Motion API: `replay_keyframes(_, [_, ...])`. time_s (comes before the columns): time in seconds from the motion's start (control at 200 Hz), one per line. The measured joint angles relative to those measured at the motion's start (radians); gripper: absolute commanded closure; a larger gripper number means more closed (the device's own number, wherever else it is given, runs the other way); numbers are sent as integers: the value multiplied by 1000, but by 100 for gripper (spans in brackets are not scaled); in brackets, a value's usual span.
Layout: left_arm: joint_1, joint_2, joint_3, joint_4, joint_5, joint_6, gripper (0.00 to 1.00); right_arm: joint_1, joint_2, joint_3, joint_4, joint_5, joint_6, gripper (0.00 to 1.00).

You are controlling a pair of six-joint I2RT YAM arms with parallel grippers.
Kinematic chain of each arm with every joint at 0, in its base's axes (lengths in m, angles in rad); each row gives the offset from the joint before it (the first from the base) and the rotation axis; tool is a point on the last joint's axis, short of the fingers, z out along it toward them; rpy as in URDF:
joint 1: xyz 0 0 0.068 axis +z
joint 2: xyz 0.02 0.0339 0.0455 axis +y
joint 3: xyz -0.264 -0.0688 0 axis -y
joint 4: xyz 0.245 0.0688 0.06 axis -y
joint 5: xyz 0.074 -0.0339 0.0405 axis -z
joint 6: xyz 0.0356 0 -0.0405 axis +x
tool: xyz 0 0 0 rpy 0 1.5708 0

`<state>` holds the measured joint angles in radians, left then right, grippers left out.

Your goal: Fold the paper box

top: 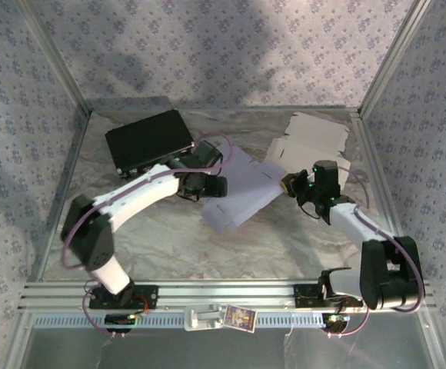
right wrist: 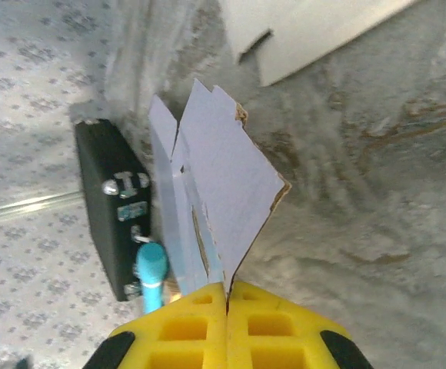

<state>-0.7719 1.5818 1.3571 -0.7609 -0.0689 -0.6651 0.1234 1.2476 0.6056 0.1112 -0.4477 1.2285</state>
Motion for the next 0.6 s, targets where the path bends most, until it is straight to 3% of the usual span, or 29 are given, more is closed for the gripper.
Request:
replay_keyframes(0.145, [-2,-189,-24,-4,-40,-133,14,0,-21,58,-95,15,97,100])
replay_keyframes(0.315, [6,-358,-248,93,-27,-500,12,4,-21,107,-180,42,232,100])
replay_keyframes(0.445, [-2,-382,-428,215,-6,-793,11,11,-14,160,-214,60,325,100])
replay_keyframes(0.6, [-3,-375,-482,331,-7,-975,10,26,18,225,-243,67,381,100])
